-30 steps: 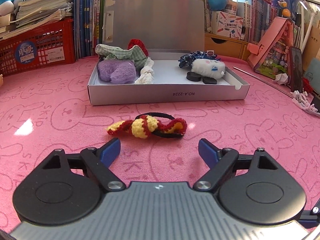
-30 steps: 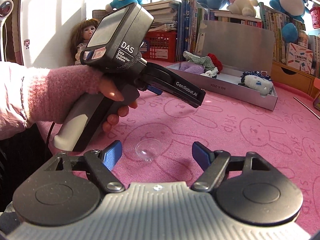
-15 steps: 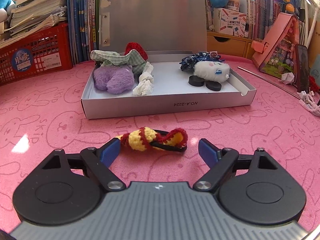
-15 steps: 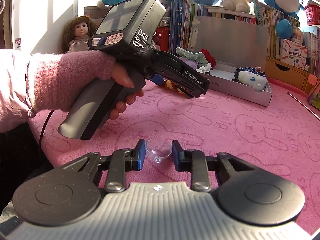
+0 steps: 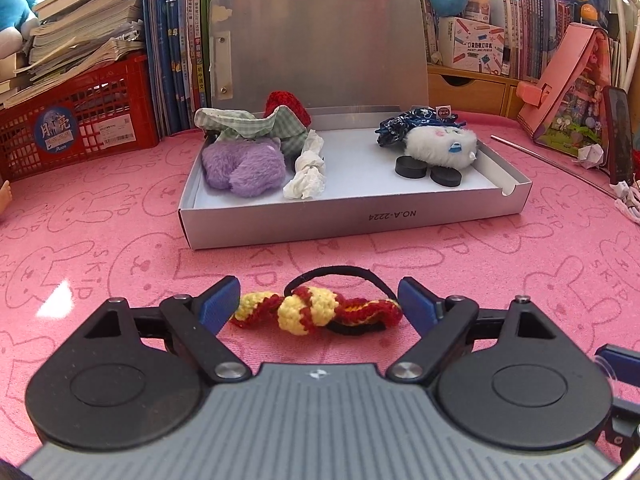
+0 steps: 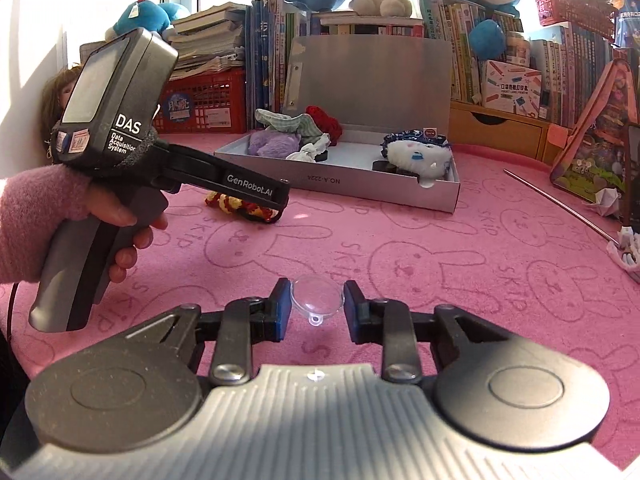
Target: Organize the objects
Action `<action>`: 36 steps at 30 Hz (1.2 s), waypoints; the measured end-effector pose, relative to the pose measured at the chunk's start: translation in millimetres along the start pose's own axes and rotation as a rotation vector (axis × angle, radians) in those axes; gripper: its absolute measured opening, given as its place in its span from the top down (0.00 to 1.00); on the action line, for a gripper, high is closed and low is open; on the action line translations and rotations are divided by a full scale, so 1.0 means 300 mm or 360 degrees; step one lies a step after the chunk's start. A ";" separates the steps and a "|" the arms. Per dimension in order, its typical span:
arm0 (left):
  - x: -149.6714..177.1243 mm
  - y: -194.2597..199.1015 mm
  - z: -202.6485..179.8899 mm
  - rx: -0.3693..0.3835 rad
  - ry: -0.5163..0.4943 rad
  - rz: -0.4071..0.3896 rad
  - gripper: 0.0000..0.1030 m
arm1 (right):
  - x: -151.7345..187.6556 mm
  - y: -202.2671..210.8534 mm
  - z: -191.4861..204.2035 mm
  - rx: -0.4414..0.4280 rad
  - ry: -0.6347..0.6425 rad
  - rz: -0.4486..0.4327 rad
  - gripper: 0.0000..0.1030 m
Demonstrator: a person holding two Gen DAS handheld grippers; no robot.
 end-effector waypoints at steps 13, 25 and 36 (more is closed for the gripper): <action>0.016 -0.009 -0.015 -0.0001 -0.0076 0.0007 0.13 | -0.108 -0.176 -0.003 0.0095 -0.0014 0.0053 0.67; 0.009 0.038 -0.043 -0.0015 -0.0175 -0.0079 0.50 | -0.127 -0.194 0.011 0.0053 -0.0035 0.0051 0.67; -0.013 0.103 -0.052 -0.0015 -0.0178 -0.0183 0.71 | -0.133 -0.191 -0.006 0.0059 -0.0061 0.0041 0.67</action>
Point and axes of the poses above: each gripper's, at about its wrist camera, not at the fingertips, and y roughly against the way its jaws point, z to its left, x to its underside, the point moved 8 cm from there along -y, roughly the way its jaws point, and after that the axes turned 12 degrees about x, right-handed, at the moved point
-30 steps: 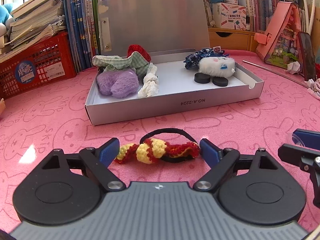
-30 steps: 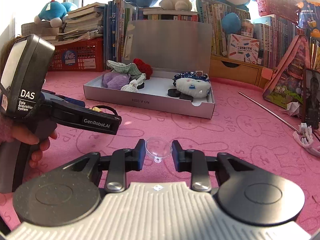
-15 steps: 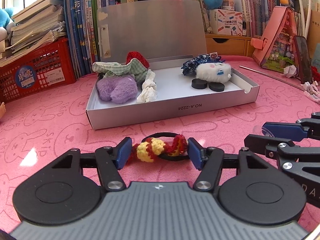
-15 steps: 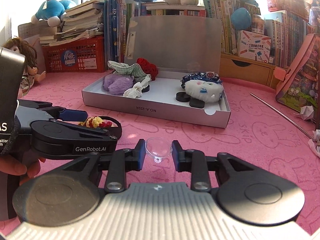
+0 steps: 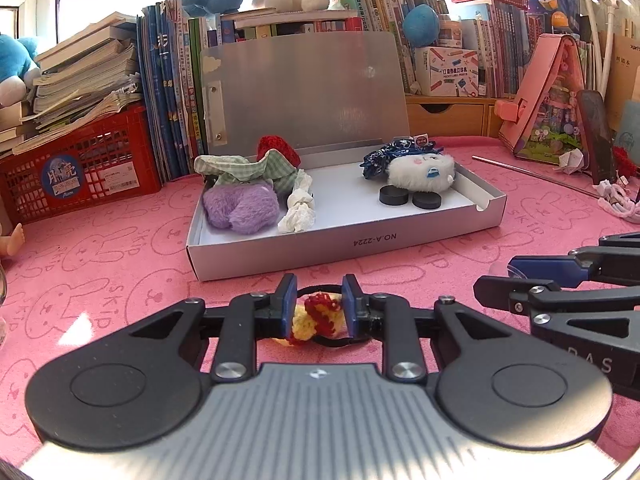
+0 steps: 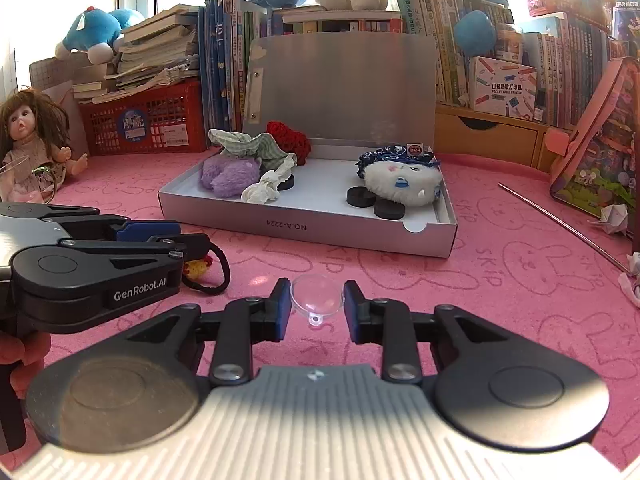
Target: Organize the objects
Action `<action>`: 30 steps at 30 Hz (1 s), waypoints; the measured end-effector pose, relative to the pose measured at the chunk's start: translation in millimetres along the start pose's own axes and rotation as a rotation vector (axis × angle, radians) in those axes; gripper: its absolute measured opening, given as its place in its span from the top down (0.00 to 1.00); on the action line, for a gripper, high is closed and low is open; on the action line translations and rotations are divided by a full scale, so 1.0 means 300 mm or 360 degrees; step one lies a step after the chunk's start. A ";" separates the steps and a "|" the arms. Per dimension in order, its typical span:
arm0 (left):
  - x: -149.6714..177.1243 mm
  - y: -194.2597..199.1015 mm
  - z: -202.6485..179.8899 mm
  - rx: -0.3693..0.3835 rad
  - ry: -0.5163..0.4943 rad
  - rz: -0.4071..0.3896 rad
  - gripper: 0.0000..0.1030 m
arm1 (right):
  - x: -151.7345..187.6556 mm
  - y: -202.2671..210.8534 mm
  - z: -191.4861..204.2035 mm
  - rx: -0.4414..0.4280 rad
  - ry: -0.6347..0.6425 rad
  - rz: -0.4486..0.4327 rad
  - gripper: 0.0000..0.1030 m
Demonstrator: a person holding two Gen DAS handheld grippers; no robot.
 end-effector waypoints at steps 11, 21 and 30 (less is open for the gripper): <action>0.056 -0.061 0.020 -0.0015 -0.0025 0.0158 0.17 | 0.012 0.005 -0.001 -0.0002 0.0001 0.0006 0.67; 0.051 -0.073 0.047 0.0039 0.0140 0.0163 0.52 | 0.013 0.000 -0.002 0.0000 0.0006 0.0009 0.67; 0.006 -0.032 0.031 0.0019 0.0108 0.0091 0.59 | -0.016 0.004 -0.014 0.0003 -0.0015 -0.0026 0.67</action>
Point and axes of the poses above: each gripper's, at about its wrist camera, not at the fingertips, and y roughly against the way its jaws point, z to its left, x to its underside, the point moved 8 cm from there along -y, roughly the way its jaws point, and after that the axes turned 12 degrees about x, right-handed, at the moved point
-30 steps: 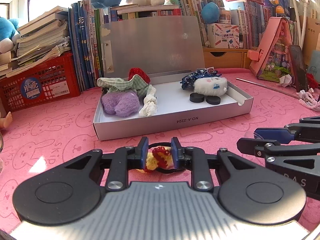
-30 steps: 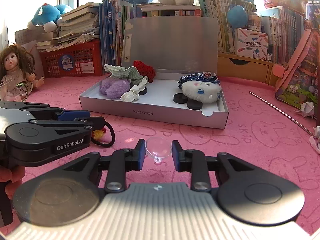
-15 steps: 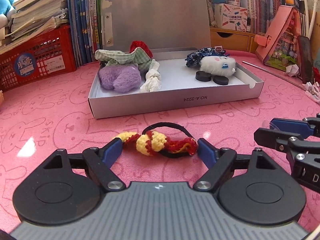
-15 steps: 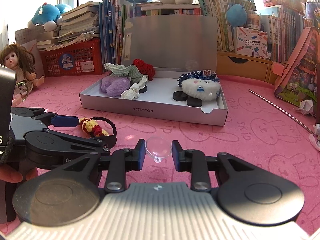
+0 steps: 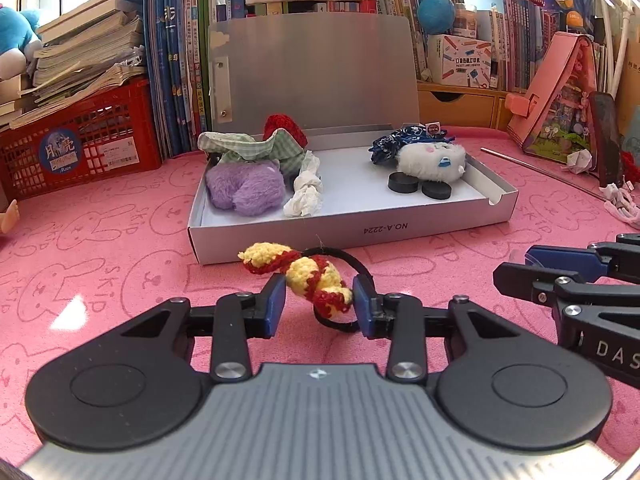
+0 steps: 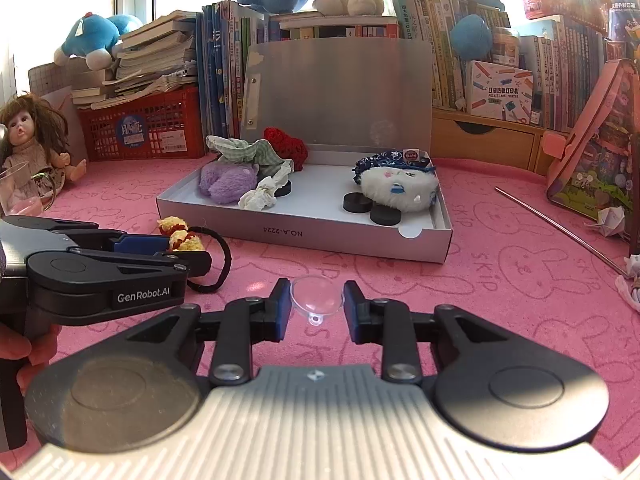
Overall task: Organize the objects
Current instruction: 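Carry the knitted snake toy and clear dome over the box with both grippers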
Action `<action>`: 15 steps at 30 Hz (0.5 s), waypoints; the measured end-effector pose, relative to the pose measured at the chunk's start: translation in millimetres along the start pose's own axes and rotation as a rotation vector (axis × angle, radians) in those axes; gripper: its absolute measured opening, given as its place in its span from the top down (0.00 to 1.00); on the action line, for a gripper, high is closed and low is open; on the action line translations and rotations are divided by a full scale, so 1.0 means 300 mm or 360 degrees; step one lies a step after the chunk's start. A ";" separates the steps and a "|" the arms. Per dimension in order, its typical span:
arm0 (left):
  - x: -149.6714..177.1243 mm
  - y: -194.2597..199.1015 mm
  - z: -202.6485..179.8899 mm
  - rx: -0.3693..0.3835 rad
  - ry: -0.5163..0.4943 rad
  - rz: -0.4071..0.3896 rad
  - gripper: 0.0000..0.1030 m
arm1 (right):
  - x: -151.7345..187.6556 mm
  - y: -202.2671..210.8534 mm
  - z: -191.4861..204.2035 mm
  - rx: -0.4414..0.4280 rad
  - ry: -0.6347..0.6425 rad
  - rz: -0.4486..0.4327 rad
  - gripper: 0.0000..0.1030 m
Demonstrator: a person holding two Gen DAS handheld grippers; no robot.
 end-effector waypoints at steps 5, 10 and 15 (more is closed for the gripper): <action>-0.030 0.016 -0.013 0.0005 -0.0013 -0.0044 0.61 | -0.019 0.000 -0.008 0.0007 0.0002 -0.0030 0.68; -0.072 0.016 -0.021 0.0023 -0.0014 -0.0084 0.73 | -0.049 -0.012 -0.023 -0.0005 -0.0030 -0.0039 0.68; -0.060 -0.014 -0.024 0.0068 0.0010 -0.0034 0.73 | -0.072 -0.024 -0.045 0.0001 -0.0078 -0.0035 0.68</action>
Point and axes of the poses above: each gripper's, at about its wrist camera, not at the fingertips, and y roughly against the way its jaws point, z to its left, x to its underside, the point moved 8 cm from there along -y, roughly the way its jaws point, and after that the axes turned 12 degrees about x, right-handed, at the moved point
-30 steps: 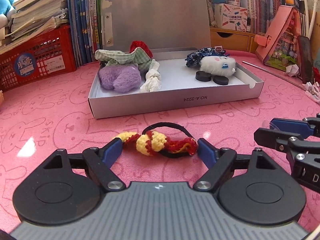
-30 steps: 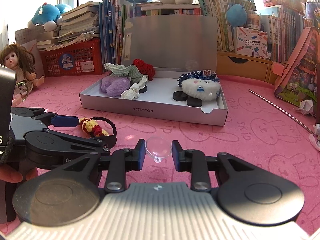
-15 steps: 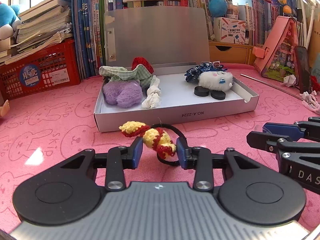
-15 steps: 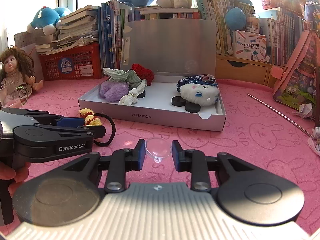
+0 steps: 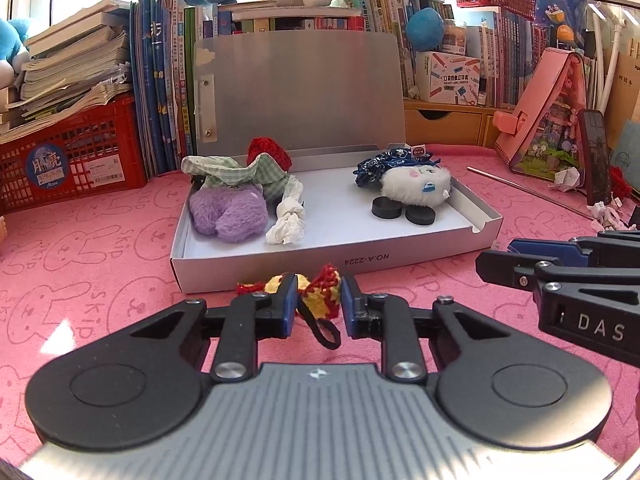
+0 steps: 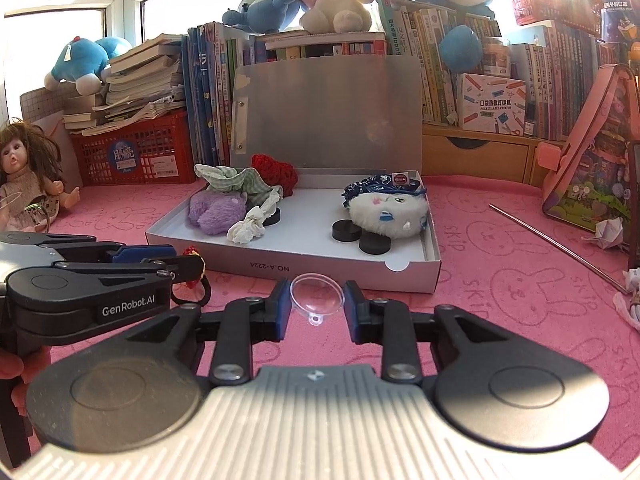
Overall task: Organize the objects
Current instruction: 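Carry the knitted snake toy and clear dome over the box with both grippers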
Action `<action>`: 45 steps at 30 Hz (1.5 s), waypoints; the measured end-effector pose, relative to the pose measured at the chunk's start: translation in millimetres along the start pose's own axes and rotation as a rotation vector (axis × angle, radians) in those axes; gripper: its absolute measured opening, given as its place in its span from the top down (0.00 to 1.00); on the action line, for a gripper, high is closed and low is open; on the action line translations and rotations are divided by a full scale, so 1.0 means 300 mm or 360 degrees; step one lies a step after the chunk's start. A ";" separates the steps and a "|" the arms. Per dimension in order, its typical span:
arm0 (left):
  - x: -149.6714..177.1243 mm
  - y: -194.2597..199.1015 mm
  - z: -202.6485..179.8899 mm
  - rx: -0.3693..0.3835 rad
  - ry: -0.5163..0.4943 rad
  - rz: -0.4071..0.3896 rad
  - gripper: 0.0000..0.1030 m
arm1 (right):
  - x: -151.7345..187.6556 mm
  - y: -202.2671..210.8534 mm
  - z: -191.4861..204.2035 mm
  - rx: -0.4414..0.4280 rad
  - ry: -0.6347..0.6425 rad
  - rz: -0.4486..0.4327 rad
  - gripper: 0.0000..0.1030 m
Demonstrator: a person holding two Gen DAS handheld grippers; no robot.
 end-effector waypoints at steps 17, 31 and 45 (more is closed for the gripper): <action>0.040 -0.045 0.097 -0.0140 0.0203 0.0044 0.68 | 0.025 -0.011 0.004 0.0020 0.0051 -0.0008 0.68; -0.098 -0.007 0.124 -0.0116 0.0193 -0.0088 0.68 | -0.086 -0.095 -0.076 0.0022 0.0000 -0.0009 0.68; -0.167 -0.137 0.232 -0.0149 0.0234 -0.0053 0.68 | -0.156 -0.296 -0.151 0.0062 -0.0098 0.0179 0.68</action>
Point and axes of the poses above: each gripper's, at about its wrist camera, not at the fingertips, and y roughly against the way its jaws point, z to its left, x to its underside, the point moved 8 cm from there along -y, roughly the way its jaws point, and after that the axes turned 12 degrees about x, right-handed, at the moved point
